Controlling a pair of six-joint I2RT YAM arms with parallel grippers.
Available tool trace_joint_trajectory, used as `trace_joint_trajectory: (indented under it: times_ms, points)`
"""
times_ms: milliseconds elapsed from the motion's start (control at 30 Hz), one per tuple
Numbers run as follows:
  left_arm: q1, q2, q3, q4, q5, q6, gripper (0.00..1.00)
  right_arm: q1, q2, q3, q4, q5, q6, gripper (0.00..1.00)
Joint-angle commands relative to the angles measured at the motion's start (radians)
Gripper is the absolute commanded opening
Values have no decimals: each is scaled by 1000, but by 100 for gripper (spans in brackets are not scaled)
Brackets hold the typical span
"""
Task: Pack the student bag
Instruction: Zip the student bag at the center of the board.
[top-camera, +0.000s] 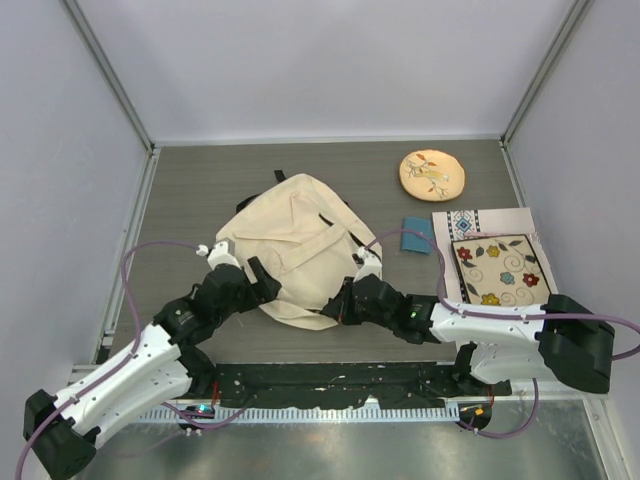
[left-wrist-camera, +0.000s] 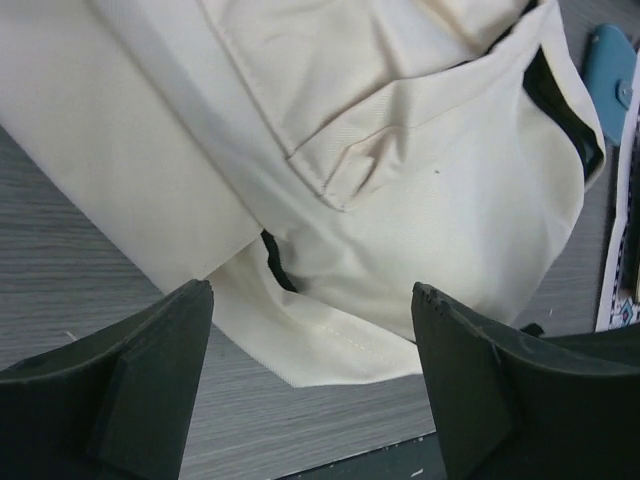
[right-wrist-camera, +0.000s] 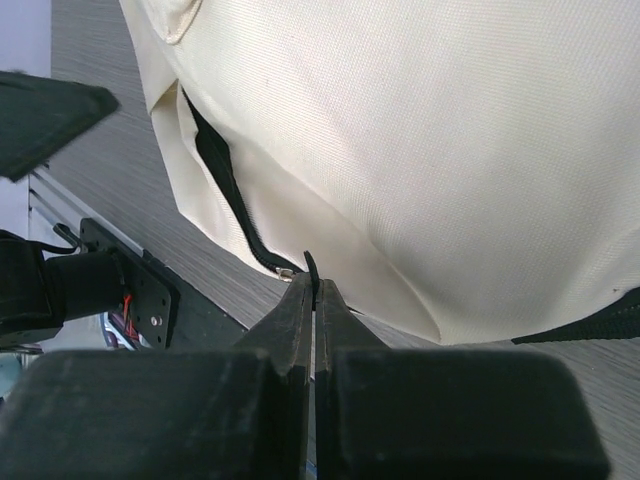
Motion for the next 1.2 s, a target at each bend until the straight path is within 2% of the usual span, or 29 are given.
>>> trace_joint_trajectory:
  times_ms: [0,67,100,167,233,267,333,367,500,600,767,933,1167]
  points:
    - [11,-19,123,-89,63,209,85,3,29,31,43,27,-2,1]
    - [9,-13,146,-106,116,287,87,3,33,35,46,24,-8,1]
    - [9,1,161,-106,173,301,87,3,38,40,45,27,-8,1]
    - [5,28,178,-107,193,293,88,3,40,41,45,30,-11,1]
    - [2,83,189,-124,182,202,90,3,41,44,45,33,-12,1]
    - [2,97,187,-121,196,95,90,3,41,44,43,36,-12,1]
    - [-7,111,149,-48,272,-19,90,1,38,46,40,41,-8,1]
    - [-20,101,125,-11,300,-121,89,3,40,46,40,50,0,1]
    - [-66,21,2,136,253,-324,90,3,43,57,45,71,21,1]
    - [-69,8,-30,173,251,-398,90,3,50,61,46,73,25,1]
    - [-70,74,-40,189,251,-408,90,3,52,61,45,62,18,1]
    - [-70,166,-75,317,259,-438,89,5,24,44,43,62,18,1]
    - [-80,272,-61,328,259,-399,88,3,-3,32,62,55,8,1]
